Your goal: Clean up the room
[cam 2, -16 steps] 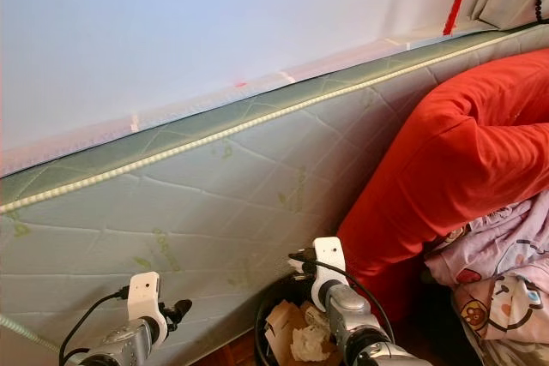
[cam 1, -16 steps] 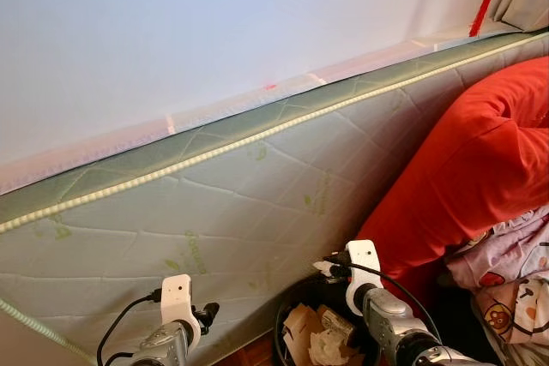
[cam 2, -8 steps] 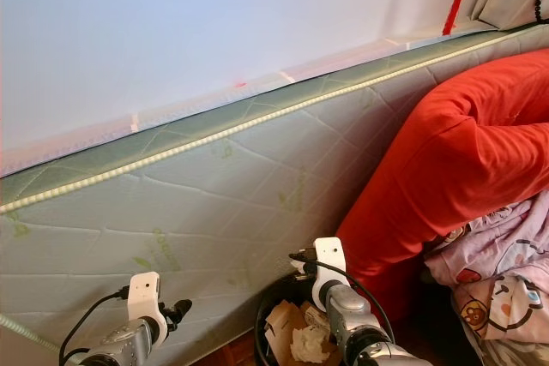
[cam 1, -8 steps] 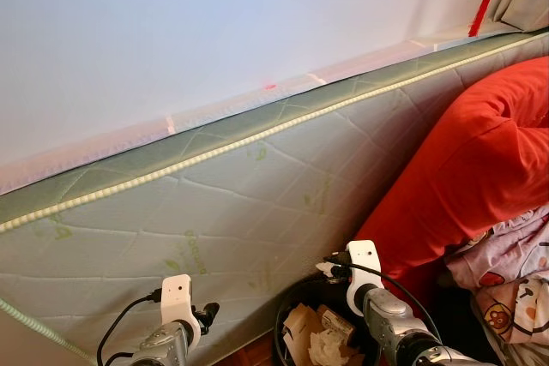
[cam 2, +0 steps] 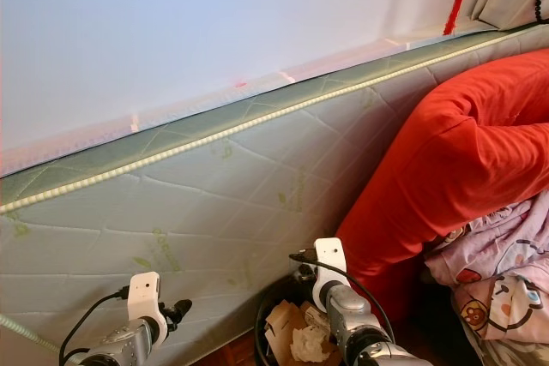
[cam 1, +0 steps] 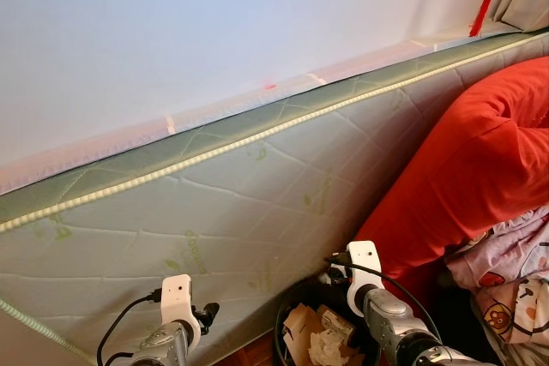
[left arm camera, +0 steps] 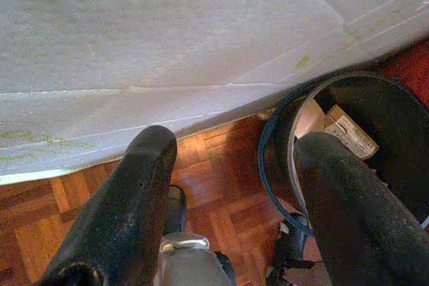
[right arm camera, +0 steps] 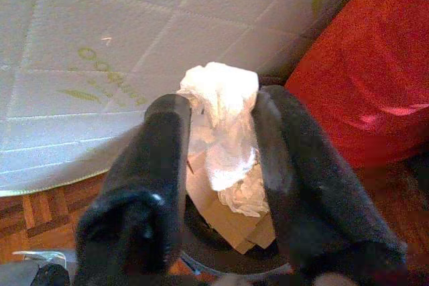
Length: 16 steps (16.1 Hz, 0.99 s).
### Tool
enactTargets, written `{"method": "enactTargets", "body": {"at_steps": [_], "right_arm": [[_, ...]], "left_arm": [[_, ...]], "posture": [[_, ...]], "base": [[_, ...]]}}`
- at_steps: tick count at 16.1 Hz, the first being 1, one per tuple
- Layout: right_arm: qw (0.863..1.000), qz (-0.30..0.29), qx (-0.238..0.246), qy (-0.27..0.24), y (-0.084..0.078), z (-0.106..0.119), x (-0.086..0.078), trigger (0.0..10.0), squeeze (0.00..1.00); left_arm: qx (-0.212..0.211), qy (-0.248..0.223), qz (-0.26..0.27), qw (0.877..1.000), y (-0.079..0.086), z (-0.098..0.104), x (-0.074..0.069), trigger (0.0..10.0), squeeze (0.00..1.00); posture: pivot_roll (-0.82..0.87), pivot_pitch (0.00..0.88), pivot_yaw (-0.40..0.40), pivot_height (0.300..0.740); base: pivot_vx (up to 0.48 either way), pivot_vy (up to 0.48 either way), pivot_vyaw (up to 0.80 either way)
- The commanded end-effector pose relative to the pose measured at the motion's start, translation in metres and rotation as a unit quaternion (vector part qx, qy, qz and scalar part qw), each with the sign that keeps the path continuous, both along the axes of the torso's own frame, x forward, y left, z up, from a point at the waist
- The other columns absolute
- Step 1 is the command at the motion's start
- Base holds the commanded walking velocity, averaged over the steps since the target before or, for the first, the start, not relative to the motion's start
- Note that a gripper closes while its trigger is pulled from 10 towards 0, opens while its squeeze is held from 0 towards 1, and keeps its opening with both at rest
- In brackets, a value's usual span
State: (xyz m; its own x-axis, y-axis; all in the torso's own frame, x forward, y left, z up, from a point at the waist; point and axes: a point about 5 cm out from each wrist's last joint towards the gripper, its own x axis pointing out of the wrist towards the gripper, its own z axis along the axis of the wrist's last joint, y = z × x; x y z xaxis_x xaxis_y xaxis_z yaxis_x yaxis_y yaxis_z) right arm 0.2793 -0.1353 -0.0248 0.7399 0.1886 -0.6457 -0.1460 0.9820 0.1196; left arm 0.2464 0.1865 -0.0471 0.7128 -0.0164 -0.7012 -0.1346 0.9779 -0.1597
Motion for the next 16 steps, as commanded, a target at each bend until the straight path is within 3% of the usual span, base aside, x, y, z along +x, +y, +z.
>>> {"method": "enactTargets", "body": {"at_steps": [1, 11, 12, 13, 16], "right_arm": [[1.0, -0.002, 0.001, -0.002, -0.0007, 0.0023, 0.0027, 10.0, 1.0], [1.0, 0.009, 0.02, 0.0, 0.0018, 0.0025, 0.0024, 10.0, 1.0], [1.0, -0.007, 0.022, -0.008, 0.0008, 0.0032, 0.0031, 10.0, 0.35], [0.999, -0.025, 0.023, -0.013, -0.0005, 0.0034, 0.0034, 10.0, 0.0], [0.998, -0.064, 0.01, -0.008, -0.0044, 0.0016, 0.0023, 10.0, 0.0]], "left_arm": [[0.009, 0.004, -0.007, 1.0, 0.003, -0.0006, -0.0012, 10.0, 0.0], [0.01, 0.005, -0.008, 1.0, 0.0029, -0.0005, -0.0011, 10.0, 0.0], [0.01, 0.004, -0.008, 1.0, 0.0029, -0.0004, -0.001, 10.0, 0.0], [0.01, 0.004, -0.007, 1.0, 0.0029, -0.0004, -0.001, 10.0, 0.0], [0.011, 0.003, -0.006, 1.0, 0.003, -0.0003, -0.0009, 10.0, 0.0]], "posture": [[0.05, 0.0, -0.006, 0.74], [0.05, 0.0, -0.006, 0.74], [0.05, 0.0, -0.007, 0.74], [0.05, 0.0, -0.007, 0.74], [0.05, 0.0, -0.005, 0.74]], "base": [[0.0, 0.0, 0.0], [0.0, 0.0, 0.0], [0.0, 0.0, 0.0], [0.0, 0.0, 0.0], [0.0, 0.0, 0.0]]}}
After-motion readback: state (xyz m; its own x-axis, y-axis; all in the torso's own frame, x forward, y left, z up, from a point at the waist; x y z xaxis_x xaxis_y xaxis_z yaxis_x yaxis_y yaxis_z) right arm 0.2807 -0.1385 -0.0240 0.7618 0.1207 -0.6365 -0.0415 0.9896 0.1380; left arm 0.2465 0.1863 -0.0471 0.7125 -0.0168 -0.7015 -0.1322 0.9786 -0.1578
